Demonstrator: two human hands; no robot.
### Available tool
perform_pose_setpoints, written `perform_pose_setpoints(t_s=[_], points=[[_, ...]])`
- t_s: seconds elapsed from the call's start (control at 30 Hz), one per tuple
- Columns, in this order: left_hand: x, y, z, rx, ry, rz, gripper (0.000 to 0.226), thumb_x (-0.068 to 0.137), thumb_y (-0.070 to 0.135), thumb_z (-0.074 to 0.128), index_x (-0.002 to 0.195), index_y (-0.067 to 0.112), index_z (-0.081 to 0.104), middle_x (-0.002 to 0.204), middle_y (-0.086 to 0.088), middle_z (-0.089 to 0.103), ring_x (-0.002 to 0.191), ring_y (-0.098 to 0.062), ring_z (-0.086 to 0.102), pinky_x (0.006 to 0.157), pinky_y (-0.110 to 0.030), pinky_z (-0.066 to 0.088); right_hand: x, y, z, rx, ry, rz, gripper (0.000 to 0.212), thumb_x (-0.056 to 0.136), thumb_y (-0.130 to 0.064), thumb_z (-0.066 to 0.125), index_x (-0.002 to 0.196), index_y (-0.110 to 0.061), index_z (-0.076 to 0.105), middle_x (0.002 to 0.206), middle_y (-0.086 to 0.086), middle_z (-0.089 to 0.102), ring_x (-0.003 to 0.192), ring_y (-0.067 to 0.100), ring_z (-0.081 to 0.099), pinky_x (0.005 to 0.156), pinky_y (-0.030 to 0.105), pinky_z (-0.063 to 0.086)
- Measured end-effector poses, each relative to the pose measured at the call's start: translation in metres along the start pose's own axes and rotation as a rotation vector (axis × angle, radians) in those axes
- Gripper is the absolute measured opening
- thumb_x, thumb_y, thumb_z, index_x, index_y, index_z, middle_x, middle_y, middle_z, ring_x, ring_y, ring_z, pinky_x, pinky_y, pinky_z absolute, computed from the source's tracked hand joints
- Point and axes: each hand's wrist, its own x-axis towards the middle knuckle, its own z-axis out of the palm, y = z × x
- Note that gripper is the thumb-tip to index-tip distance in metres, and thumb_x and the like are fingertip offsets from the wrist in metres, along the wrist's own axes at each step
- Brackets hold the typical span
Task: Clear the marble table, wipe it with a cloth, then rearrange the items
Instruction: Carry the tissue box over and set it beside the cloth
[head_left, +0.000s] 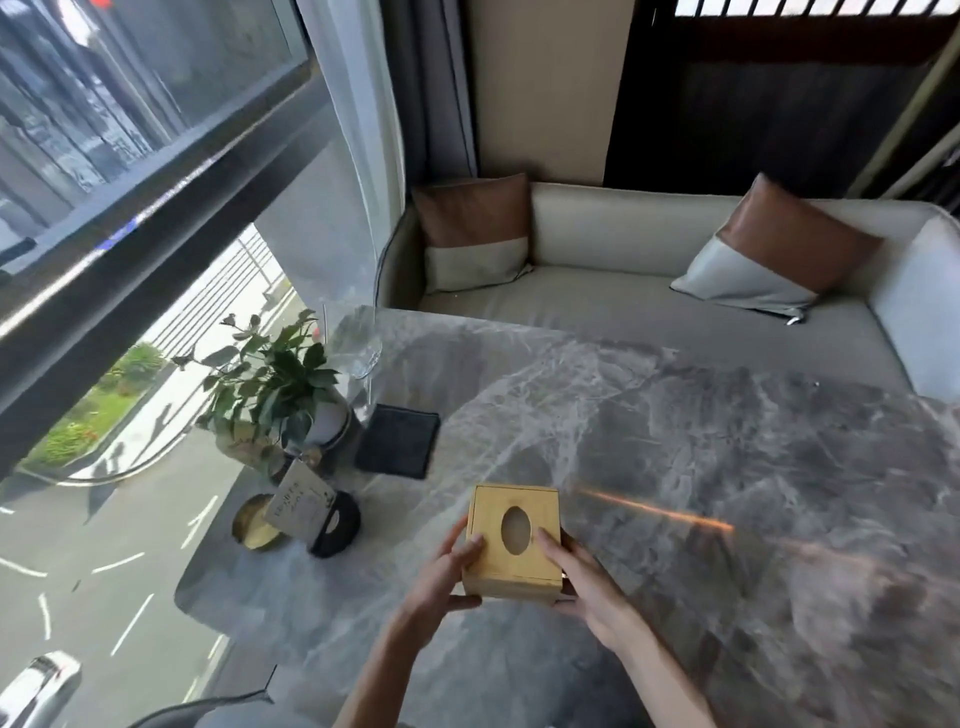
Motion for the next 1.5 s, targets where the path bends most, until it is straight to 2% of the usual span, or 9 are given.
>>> perform_pose_setpoints(t_s=[0.27, 0.4, 0.57, 0.8, 0.93, 1.1, 1.27, 1.4, 1.5], points=[[0.064, 0.024, -0.116, -0.023, -0.034, -0.109, 0.037, 0.094, 0.037, 0.050, 0.129, 0.047, 0.045, 0.124, 0.005, 0.062, 0.116, -0.020, 0.057, 0.097, -0.051, 0.047, 0.075, -0.016, 0.100, 0.140, 0.059, 0.064, 0.049, 0.082, -0.046, 0.070, 0.126, -0.028, 0.061, 0.115, 0.002, 0.073, 0.112, 0.025, 0.066, 0.102, 0.052, 0.048], [0.087, 0.036, -0.142, -0.011, -0.054, -0.154, 0.025, 0.097, 0.032, 0.044, 0.110, 0.052, 0.052, 0.114, 0.006, 0.065, 0.106, -0.021, 0.056, 0.078, -0.036, 0.042, 0.093, -0.024, 0.131, 0.185, 0.116, 0.065, 0.053, 0.081, -0.047, 0.069, 0.128, -0.027, 0.060, 0.117, 0.001, 0.073, 0.114, 0.024, 0.064, 0.101, 0.047, 0.047], [0.113, 0.053, -0.147, 0.019, -0.074, -0.201, 0.033, 0.091, 0.035, 0.047, 0.121, 0.046, 0.044, 0.119, 0.004, 0.062, 0.110, -0.022, 0.056, 0.086, -0.040, 0.045, 0.110, -0.040, 0.133, 0.214, 0.164, 0.068, 0.041, 0.086, -0.039, 0.064, 0.124, -0.024, 0.061, 0.112, 0.003, 0.074, 0.108, 0.022, 0.066, 0.101, 0.044, 0.047], [0.160, 0.098, -0.149, 0.108, -0.029, -0.247, 0.041, 0.081, 0.033, 0.049, 0.120, 0.040, 0.037, 0.106, -0.001, 0.061, 0.083, -0.018, 0.052, 0.060, -0.028, 0.033, 0.164, -0.072, 0.133, 0.246, 0.171, 0.064, 0.035, 0.088, -0.036, 0.064, 0.120, -0.020, 0.064, 0.107, 0.007, 0.076, 0.094, 0.021, 0.069, 0.081, 0.033, 0.052], [0.200, 0.143, -0.164, 0.091, -0.011, -0.237, 0.050, 0.078, 0.032, 0.055, 0.124, 0.032, 0.036, 0.113, -0.005, 0.056, 0.091, -0.022, 0.056, 0.062, -0.035, 0.050, 0.216, -0.109, 0.144, 0.266, 0.152, 0.032, 0.028, 0.092, -0.033, 0.061, 0.117, -0.021, 0.065, 0.104, 0.006, 0.076, 0.085, 0.017, 0.073, 0.066, 0.031, 0.056], [0.261, 0.194, -0.191, 0.093, 0.027, -0.087, 0.035, 0.081, 0.033, 0.060, 0.112, 0.031, 0.046, 0.095, 0.006, 0.059, 0.081, -0.015, 0.056, 0.066, -0.029, 0.042, 0.291, -0.158, 0.157, 0.271, 0.132, -0.020, 0.030, 0.094, -0.036, 0.059, 0.119, -0.021, 0.064, 0.108, 0.001, 0.076, 0.097, 0.015, 0.071, 0.082, 0.033, 0.053], [0.324, 0.211, -0.213, 0.077, 0.058, 0.001, 0.042, 0.091, 0.025, 0.062, 0.127, 0.021, 0.041, 0.108, 0.000, 0.064, 0.084, -0.014, 0.063, 0.056, -0.025, 0.051, 0.355, -0.187, 0.165, 0.217, 0.195, -0.014, 0.034, 0.094, -0.034, 0.061, 0.123, -0.017, 0.064, 0.116, -0.001, 0.072, 0.111, 0.017, 0.064, 0.098, 0.038, 0.043], [0.356, 0.216, -0.222, 0.110, 0.065, 0.074, 0.034, 0.094, 0.015, 0.057, 0.124, 0.014, 0.042, 0.114, -0.007, 0.060, 0.093, -0.021, 0.059, 0.066, -0.032, 0.049, 0.389, -0.195, 0.170, 0.154, 0.241, -0.030, 0.026, 0.092, -0.029, 0.065, 0.114, -0.014, 0.064, 0.104, -0.006, 0.071, 0.100, 0.010, 0.063, 0.086, 0.030, 0.044], [0.375, 0.211, -0.227, 0.119, 0.038, 0.108, 0.039, 0.091, 0.020, 0.062, 0.125, 0.008, 0.045, 0.108, -0.002, 0.062, 0.094, -0.018, 0.062, 0.074, -0.035, 0.054, 0.428, -0.172, 0.161, 0.033, 0.274, -0.027, 0.080, 0.063, -0.064, 0.081, 0.128, -0.023, 0.058, 0.124, -0.006, 0.067, 0.120, 0.013, 0.058, 0.102, 0.035, 0.044]])
